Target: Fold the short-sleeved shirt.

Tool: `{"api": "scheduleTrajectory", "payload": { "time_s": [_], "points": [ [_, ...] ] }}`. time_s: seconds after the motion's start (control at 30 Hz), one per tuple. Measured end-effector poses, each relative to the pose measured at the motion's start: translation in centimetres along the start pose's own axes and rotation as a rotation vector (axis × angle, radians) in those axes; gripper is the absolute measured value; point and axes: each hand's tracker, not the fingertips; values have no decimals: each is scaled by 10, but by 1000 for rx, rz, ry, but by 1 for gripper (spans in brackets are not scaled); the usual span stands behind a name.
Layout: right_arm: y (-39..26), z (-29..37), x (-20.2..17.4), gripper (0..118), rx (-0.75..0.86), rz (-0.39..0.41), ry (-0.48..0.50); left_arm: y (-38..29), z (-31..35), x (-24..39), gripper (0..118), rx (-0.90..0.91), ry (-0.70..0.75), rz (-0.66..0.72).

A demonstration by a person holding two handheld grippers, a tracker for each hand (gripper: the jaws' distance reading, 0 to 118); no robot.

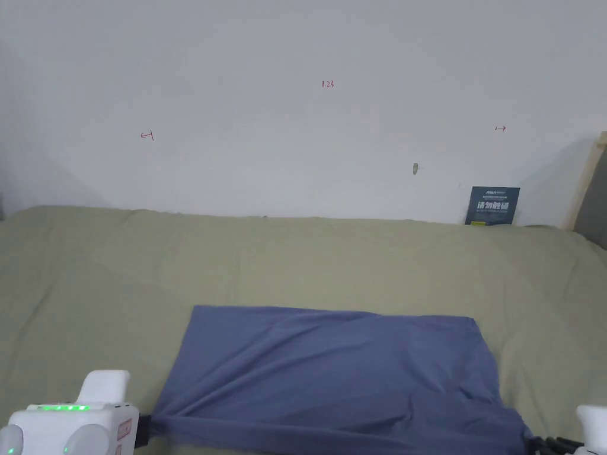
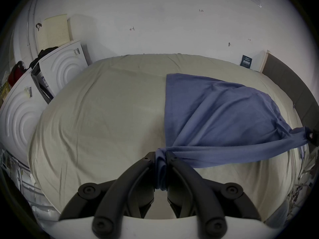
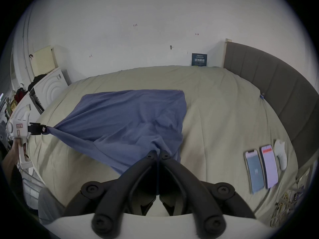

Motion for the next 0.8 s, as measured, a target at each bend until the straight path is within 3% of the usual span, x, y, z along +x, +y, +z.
{"api": "scheduleTrajectory", "payload": {
  "time_s": [0.3, 0.63, 0.67, 0.7, 0.73, 0.77, 0.8],
  "points": [
    [-77, 26, 4, 2, -80, -43, 19, -67, 35, -14, 9, -29, -9, -33],
    [-97, 9, 4, 4, -177, -62, 14, -90, 29, -17, 11, -83, -20, 14],
    [-96, 8, 4, 14, -193, -81, 5, -90, 28, -17, 31, -94, -28, 14],
    [-96, 8, 4, 44, -202, -89, -17, -91, 27, -17, 71, -116, -19, 13],
    [-96, 8, 5, 88, -212, -89, -31, -93, 25, -19, 110, -130, -17, 16],
    [-96, 9, 6, 118, -209, -92, -14, -99, 31, -20, 116, -136, -5, 11],
    [-93, 19, 5, 116, -137, -112, -4, -94, 39, -15, 114, -75, 0, 4]
  ]
}}
